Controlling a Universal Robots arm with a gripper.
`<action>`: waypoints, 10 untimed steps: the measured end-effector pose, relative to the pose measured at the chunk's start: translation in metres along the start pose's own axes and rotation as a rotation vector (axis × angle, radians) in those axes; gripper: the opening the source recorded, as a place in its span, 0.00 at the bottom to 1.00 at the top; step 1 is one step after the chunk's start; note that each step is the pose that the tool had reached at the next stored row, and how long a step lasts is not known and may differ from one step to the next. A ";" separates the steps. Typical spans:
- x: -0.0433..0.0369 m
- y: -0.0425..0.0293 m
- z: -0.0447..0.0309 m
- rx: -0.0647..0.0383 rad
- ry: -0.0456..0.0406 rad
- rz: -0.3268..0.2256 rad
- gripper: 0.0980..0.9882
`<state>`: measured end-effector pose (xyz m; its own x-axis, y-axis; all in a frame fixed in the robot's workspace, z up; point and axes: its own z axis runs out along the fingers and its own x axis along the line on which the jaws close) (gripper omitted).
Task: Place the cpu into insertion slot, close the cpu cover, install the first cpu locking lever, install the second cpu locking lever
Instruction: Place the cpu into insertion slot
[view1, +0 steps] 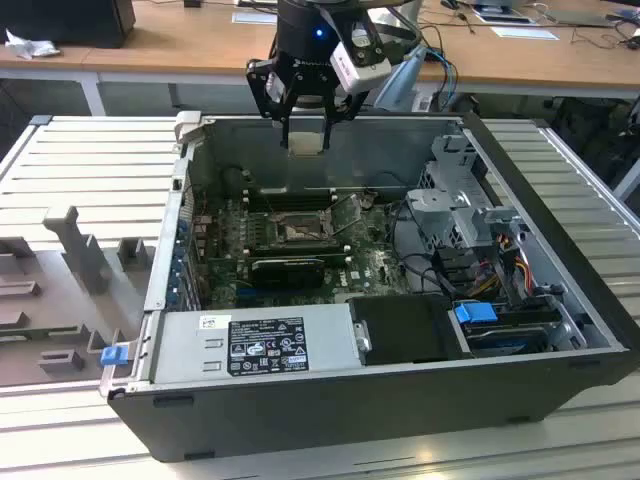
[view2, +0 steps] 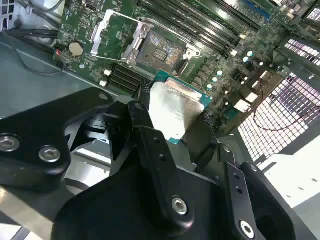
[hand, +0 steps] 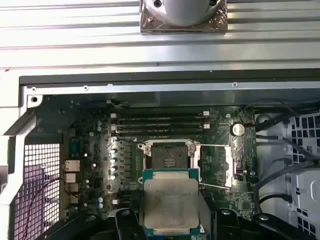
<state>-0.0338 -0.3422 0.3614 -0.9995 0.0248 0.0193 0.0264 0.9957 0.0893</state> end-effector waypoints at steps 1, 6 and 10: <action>0.0000 0.0000 0.0000 0.000 -0.0004 0.004 0.48; 0.0000 -0.0003 0.0022 -0.001 -0.0069 0.075 0.48; -0.0001 -0.0006 0.0050 -0.002 -0.0089 0.098 0.48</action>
<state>-0.0337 -0.3424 0.3563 -0.9922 0.1232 0.0192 0.1244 0.9882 0.0892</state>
